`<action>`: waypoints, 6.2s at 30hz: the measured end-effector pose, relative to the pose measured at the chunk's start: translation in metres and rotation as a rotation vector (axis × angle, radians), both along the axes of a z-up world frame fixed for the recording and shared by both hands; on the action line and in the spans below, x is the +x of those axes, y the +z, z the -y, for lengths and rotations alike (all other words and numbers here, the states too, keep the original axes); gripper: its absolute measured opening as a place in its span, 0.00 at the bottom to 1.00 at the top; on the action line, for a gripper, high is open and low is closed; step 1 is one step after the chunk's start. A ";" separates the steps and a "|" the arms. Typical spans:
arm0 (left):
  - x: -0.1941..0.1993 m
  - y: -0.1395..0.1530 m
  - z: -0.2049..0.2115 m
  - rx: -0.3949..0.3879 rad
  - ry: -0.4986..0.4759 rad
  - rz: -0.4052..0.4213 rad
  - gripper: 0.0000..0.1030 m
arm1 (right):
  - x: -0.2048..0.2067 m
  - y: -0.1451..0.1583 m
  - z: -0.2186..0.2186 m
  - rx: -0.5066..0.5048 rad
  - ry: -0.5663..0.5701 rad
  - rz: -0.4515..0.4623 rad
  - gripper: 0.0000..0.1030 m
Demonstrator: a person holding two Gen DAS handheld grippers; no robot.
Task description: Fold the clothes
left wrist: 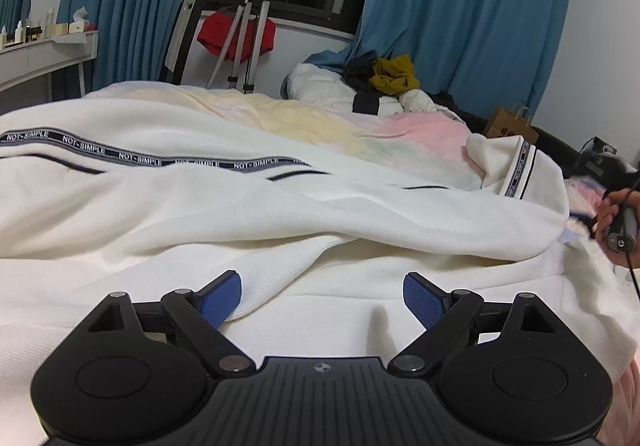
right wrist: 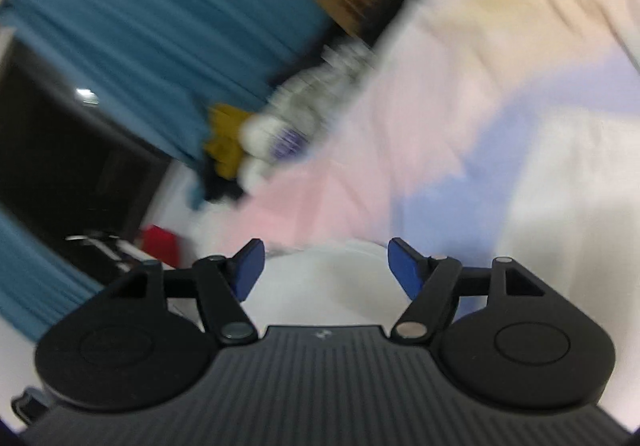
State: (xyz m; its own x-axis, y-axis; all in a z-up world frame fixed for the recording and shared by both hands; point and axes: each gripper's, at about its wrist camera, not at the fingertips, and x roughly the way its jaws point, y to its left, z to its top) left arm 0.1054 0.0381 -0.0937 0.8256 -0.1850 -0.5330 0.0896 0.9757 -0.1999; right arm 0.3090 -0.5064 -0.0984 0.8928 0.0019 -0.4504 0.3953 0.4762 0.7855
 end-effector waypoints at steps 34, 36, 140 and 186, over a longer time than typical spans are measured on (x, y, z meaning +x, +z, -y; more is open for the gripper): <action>-0.002 0.005 -0.012 -0.076 0.039 0.013 0.88 | -0.033 -0.046 0.029 -0.181 -0.175 -0.135 0.08; -0.003 0.009 -0.018 -0.082 0.059 0.005 0.88 | -0.040 -0.037 0.024 -0.196 -0.161 -0.129 0.09; -0.111 0.020 -0.317 -0.747 0.676 -0.180 0.37 | -0.147 0.051 -0.146 -0.493 0.188 -0.072 0.66; -0.140 0.015 -0.310 -0.851 0.704 -0.246 0.13 | -0.228 -0.053 0.040 0.220 -0.341 -0.102 0.10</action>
